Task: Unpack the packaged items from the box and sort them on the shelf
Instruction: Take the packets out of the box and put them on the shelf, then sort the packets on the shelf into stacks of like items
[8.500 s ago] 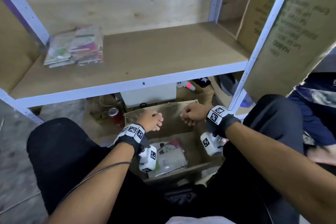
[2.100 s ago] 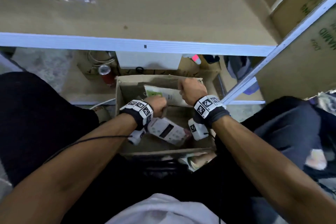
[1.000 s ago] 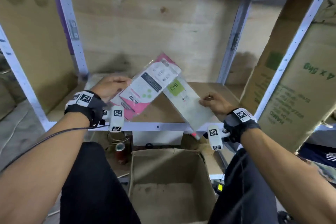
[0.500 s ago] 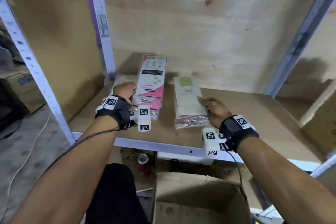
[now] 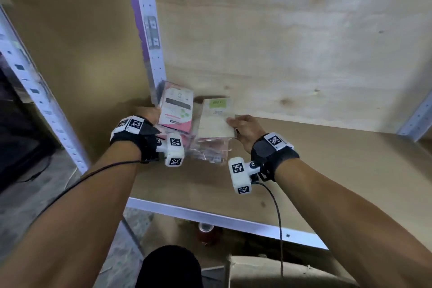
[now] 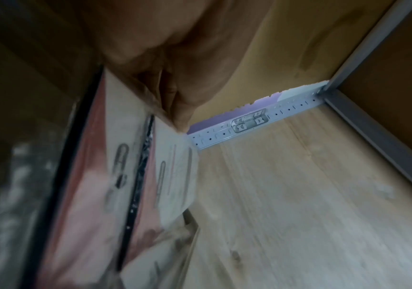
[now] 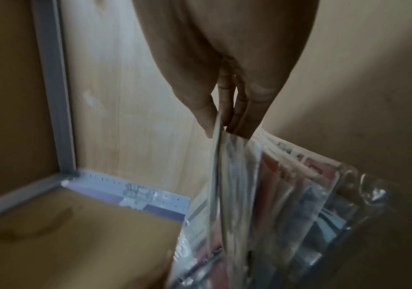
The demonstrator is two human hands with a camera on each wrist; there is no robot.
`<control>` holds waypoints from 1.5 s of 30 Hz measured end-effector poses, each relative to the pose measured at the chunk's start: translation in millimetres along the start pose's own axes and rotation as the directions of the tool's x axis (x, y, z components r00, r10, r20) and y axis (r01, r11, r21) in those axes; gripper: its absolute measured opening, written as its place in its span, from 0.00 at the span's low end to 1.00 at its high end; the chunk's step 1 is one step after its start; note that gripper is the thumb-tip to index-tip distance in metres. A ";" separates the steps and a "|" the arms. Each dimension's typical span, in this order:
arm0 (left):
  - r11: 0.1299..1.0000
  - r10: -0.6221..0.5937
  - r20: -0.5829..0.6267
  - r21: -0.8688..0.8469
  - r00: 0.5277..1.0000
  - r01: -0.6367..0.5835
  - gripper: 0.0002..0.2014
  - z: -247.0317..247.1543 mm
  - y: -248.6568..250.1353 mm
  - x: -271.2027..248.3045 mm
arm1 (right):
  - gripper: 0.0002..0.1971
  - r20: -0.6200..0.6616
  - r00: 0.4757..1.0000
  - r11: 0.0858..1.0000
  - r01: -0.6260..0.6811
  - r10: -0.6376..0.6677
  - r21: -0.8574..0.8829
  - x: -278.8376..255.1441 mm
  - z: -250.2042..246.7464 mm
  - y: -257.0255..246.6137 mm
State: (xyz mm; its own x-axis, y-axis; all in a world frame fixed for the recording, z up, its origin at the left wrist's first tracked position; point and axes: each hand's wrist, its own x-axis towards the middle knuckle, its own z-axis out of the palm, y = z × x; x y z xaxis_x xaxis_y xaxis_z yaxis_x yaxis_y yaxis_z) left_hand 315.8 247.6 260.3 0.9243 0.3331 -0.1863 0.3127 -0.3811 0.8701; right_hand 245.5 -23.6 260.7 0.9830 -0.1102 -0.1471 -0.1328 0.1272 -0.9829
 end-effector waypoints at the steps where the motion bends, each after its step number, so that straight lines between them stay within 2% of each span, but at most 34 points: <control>1: 1.000 -0.002 -0.022 -0.013 1.000 0.001 0.25 2.4 1.0 2.0 | 0.14 -0.027 0.999 0.995 0.028 -0.031 -0.093 6.4 3.0 3.6; 3: 0.998 -0.016 -0.073 -0.066 0.997 0.011 0.26 4.0 1.0 -1.5 | 0.11 -0.061 0.994 0.955 0.071 -0.092 -0.288 18.6 7.3 11.8; 7: 0.999 0.016 0.067 0.042 0.998 -0.019 0.31 7.4 -3.8 -8.5 | 0.12 -0.067 0.994 0.872 0.043 -0.087 -0.488 35.8 7.6 25.3; 9: 0.986 0.028 0.127 0.157 0.992 -0.048 0.33 6.8 -7.7 -14.8 | 0.15 -0.065 0.997 0.849 0.004 -0.045 -0.528 40.1 6.8 29.8; 11: 0.964 0.050 0.188 0.248 0.981 -0.097 0.34 6.1 -11.6 -21.6 | 0.21 -0.064 0.998 0.852 -0.025 -0.010 -0.523 39.2 7.3 32.1; 14: 0.937 0.127 0.247 0.289 0.961 -0.198 0.32 2.8 -16.2 -32.4 | 0.35 -0.027 1.000 0.844 -0.026 0.013 -0.535 30.1 10.0 32.1; 16: 0.925 0.170 0.247 0.292 0.954 -0.241 0.30 0.7 -16.7 -40.1 | 0.37 -0.007 1.000 0.829 -0.011 0.009 -0.559 27.3 9.6 34.9; 21: 0.904 0.208 0.195 0.335 0.958 -0.265 0.33 3.2 -13.7 -52.5 | 0.33 -0.045 0.997 0.761 0.021 -0.065 -0.648 22.0 -0.4 37.9; 24: 0.903 0.253 0.175 0.310 0.952 -0.297 0.34 3.1 -8.6 -64.5 | 0.28 -0.039 0.996 0.776 0.033 -0.075 -0.630 15.8 -11.2 30.7; 26: 0.877 0.294 0.136 0.355 0.946 -0.324 0.34 4.1 -2.9 -75.5 | 0.24 0.011 0.998 0.809 0.057 -0.063 -0.585 10.3 -20.0 24.2; 29: 0.799 0.345 0.101 0.491 0.933 -0.348 0.32 10.9 5.5 -92.7 | 0.18 0.073 0.996 0.902 0.070 -0.043 -0.425 -3.8 -34.2 17.6; 31: 0.796 0.345 0.080 0.504 0.935 -0.337 0.33 20.2 13.9 -110.2 | 0.12 0.076 0.996 0.942 0.071 -0.049 -0.328 -18.8 -45.8 14.8; 33: 0.827 0.365 0.088 0.427 0.927 -0.367 0.31 34.1 25.0 -128.9 | 0.07 0.072 0.995 0.967 0.083 -0.067 -0.243 -37.0 -59.6 10.4; 35: 0.906 0.340 0.188 0.199 0.922 -0.374 0.28 52.3 37.7 -148.6 | 0.07 0.061 0.990 0.965 0.140 -0.130 -0.220 -56.5 -75.7 3.8; 38: 0.968 0.243 0.374 -0.158 0.895 -0.197 0.28 76.1 54.8 -182.5 | 0.05 0.060 0.972 0.942 0.234 -0.227 -0.242 -89.2 -101.8 -9.6; 41: 0.939 0.184 0.475 -0.343 0.861 -0.011 0.39 94.2 67.6 -213.8 | 0.08 0.065 0.929 0.868 0.363 -0.363 -0.338 -125.2 -127.0 -24.1; 45: 0.866 0.205 0.580 -0.483 0.789 0.130 0.43 113.8 90.4 -239.9 | 0.09 0.189 0.838 0.666 0.526 -0.513 -0.529 -169.9 -156.2 -37.6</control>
State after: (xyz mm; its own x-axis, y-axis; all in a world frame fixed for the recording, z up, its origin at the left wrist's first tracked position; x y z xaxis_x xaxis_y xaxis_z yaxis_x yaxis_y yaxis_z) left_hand 147.3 35.1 331.7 0.9198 -0.3156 -0.2332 0.2855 0.1304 0.9495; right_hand 63.7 -163.6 305.4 0.9154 0.0283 0.4014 0.3618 -0.4949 -0.7901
